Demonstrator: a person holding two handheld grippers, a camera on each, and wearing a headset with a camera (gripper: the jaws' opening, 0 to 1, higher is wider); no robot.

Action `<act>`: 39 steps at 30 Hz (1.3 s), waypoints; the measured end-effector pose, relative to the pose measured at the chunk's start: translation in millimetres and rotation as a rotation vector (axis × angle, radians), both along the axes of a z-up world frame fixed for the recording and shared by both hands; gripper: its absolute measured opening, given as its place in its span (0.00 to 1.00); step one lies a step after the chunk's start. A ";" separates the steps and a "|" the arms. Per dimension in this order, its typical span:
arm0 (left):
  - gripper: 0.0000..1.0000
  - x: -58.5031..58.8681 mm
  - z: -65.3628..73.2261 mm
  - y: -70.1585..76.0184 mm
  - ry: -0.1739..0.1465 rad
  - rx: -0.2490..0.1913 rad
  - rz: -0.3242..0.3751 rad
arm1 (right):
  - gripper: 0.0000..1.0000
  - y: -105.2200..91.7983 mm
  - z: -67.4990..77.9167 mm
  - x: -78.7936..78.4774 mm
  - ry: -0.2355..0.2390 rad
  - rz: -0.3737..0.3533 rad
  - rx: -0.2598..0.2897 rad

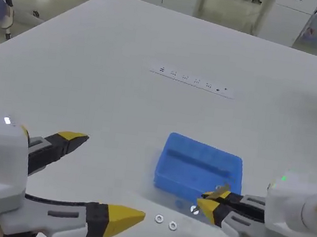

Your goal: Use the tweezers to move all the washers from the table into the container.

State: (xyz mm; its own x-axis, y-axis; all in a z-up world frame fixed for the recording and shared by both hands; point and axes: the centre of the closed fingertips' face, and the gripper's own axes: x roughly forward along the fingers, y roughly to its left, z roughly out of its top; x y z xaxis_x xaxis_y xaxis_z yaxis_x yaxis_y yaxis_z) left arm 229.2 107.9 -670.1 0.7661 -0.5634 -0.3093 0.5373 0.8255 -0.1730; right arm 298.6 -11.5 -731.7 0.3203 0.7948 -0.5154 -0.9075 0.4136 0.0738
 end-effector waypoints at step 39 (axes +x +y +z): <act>0.97 -2.3 3.0 12.0 -0.006 -0.002 0.038 | 0.03 -13.1 -39.1 75.3 0.179 -0.203 -0.052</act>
